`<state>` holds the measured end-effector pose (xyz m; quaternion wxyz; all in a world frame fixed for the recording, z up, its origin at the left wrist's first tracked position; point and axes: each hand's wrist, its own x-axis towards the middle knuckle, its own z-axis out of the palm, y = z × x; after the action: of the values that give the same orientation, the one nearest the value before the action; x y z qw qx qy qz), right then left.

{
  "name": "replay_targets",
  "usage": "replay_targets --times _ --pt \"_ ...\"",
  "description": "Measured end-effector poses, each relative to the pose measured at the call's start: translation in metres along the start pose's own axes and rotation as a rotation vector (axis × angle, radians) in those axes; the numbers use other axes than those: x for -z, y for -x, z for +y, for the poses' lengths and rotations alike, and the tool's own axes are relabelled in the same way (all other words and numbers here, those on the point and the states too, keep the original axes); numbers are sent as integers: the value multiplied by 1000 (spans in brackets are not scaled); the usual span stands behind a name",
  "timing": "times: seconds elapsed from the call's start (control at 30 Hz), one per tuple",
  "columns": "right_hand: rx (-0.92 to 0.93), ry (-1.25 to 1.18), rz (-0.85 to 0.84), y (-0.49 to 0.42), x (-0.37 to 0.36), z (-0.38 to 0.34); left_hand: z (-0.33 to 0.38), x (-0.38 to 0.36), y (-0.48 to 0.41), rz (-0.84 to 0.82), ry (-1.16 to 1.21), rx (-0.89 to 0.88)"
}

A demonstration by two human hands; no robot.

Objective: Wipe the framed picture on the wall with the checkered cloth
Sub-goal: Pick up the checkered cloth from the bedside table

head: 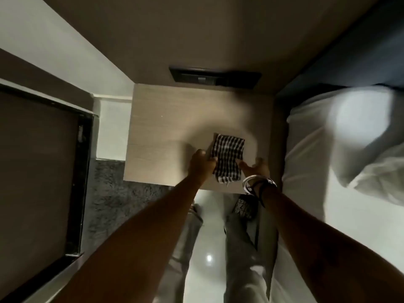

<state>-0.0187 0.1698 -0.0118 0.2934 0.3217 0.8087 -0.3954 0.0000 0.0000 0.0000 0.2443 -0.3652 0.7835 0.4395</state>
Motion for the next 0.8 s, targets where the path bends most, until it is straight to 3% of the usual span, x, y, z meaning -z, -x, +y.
replay_targets --times 0.13,0.3,0.4,0.7,0.8 --pt "-92 -49 -43 -42 -46 27 -36 -43 -38 -48 90 108" --pt "-74 -60 -48 -87 -92 44 -72 -77 -83 -66 163 160" --pt "-130 -79 -168 -107 -108 50 -82 -91 -101 -169 151 189" --pt "-462 -522 -460 -107 -87 40 -87 -70 -110 -389 370 224" --pt "-496 -596 -546 -80 -67 36 -74 -47 -90 -513 367 209"
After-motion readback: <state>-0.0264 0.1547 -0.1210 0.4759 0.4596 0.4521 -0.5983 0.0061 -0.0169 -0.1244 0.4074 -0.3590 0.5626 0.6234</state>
